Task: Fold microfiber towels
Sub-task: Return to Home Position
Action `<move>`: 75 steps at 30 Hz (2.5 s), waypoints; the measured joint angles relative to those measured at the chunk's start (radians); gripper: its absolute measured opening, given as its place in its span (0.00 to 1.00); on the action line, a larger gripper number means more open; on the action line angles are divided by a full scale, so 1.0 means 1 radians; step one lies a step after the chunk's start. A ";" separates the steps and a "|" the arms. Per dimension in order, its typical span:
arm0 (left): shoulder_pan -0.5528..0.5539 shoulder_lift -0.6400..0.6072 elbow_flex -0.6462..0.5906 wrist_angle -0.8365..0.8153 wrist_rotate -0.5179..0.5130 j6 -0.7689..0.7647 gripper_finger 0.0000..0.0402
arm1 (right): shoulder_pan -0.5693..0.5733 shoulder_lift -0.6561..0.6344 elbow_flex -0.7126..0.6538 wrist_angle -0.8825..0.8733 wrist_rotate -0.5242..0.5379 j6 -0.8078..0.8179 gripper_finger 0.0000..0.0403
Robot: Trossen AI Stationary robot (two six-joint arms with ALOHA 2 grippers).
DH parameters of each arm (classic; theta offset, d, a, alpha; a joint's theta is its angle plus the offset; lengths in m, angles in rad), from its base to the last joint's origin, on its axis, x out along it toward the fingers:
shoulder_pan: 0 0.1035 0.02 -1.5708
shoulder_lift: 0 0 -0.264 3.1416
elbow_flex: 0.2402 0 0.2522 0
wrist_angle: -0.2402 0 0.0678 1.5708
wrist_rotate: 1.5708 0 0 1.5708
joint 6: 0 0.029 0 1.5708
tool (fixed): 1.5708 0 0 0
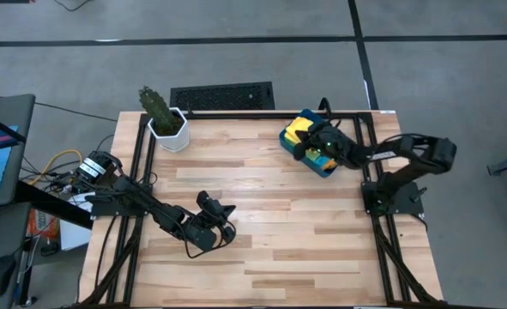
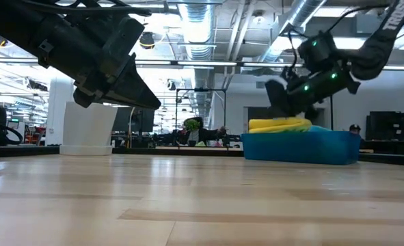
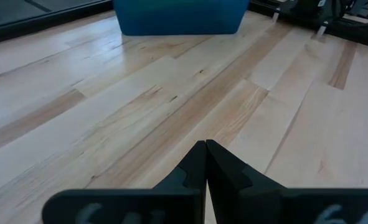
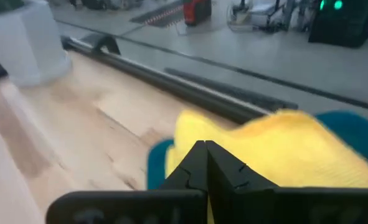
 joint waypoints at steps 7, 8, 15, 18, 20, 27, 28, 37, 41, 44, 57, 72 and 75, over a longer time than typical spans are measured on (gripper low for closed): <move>0.000 0.000 0.000 0.000 -0.015 0.031 0.00 | -0.038 0.127 0.006 0.016 -0.063 0.024 0.04; 0.000 0.000 0.000 0.000 -0.018 0.047 0.00 | -0.043 0.134 0.006 0.014 -0.080 0.025 0.04; 0.001 0.000 0.000 0.005 -0.025 0.126 0.00 | -0.052 0.037 0.006 0.006 -0.123 0.032 0.05; 0.012 -0.020 0.000 0.008 -0.007 0.145 0.00 | -0.054 -0.079 0.006 0.005 -0.123 0.017 0.04; 0.021 -0.065 0.000 0.017 -0.003 0.180 0.00 | -0.054 -0.172 0.006 -0.012 -0.123 -0.005 0.05; 0.022 -0.330 0.000 0.026 -0.179 0.580 0.00 | -0.054 -0.568 0.006 -0.217 -0.289 -0.086 0.08; 0.024 -0.374 0.000 0.026 -0.176 0.654 0.00 | -0.057 -0.628 0.006 -0.257 -0.334 -0.087 0.09; 0.321 -0.755 -0.204 0.110 0.463 0.791 0.00 | -0.080 -0.934 -0.055 -0.437 -0.552 -0.079 0.05; 0.475 -0.830 -0.427 0.363 0.629 0.767 0.00 | -0.069 -0.984 -0.138 -0.419 -0.551 -0.079 0.06; 0.561 -0.858 -0.567 0.530 0.707 0.727 0.00 | -0.074 -1.002 -0.214 -0.359 -0.549 -0.058 0.06; 0.837 -0.933 -0.707 0.537 0.992 0.542 0.00 | -0.080 -1.008 -0.379 -0.189 -0.486 -0.026 0.06; 0.727 -1.672 -0.666 -0.231 0.572 0.670 0.00 | -0.080 -1.008 -0.379 -0.200 -0.267 -0.034 0.07; 0.705 -1.655 -0.663 -0.250 0.658 0.698 0.00 | -0.079 -1.007 -0.379 -0.222 -0.265 -0.034 0.08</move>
